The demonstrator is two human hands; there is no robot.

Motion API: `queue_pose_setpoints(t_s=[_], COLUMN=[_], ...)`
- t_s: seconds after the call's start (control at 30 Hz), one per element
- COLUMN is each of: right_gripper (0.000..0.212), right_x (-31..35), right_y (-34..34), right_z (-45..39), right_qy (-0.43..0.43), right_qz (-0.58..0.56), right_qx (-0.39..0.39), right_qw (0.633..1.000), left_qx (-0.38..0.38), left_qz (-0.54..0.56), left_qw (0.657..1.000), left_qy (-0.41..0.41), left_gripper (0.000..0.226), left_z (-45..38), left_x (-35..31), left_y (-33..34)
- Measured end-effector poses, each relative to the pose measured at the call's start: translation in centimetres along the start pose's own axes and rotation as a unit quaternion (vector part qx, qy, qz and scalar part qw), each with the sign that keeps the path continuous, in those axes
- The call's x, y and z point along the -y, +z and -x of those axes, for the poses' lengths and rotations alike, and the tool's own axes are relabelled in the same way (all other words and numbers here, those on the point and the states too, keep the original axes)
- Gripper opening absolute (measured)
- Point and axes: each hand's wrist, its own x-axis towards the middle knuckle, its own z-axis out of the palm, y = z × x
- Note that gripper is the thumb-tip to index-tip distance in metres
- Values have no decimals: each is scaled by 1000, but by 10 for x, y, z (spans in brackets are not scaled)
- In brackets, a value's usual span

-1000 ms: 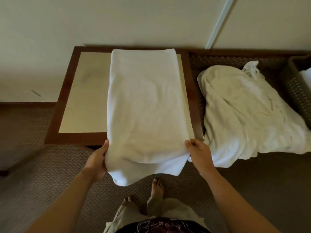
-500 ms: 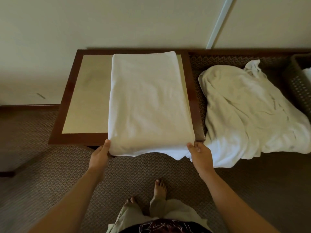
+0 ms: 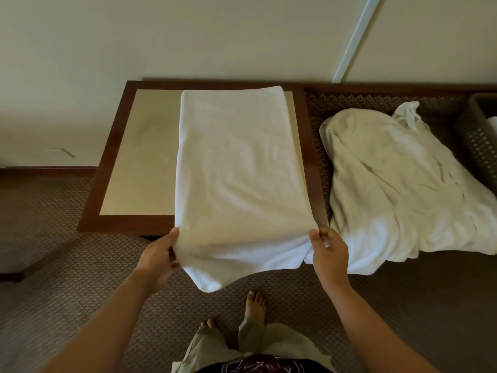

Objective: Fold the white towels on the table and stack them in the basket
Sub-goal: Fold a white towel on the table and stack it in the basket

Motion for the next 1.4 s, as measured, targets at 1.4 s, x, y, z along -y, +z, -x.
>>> queue_pose_setpoints(t_s=[1.4], right_gripper=[45], right_x=[51], right_y=[27], right_z=[-52], right_qy=[46], right_qz=[199], right_qx=[9], right_qw=[979], left_qx=[-205], left_qz=[-420], left_qw=[869], left_qy=[162], left_gripper=[47], left_z=[-34], left_x=[-55], left_y=[46])
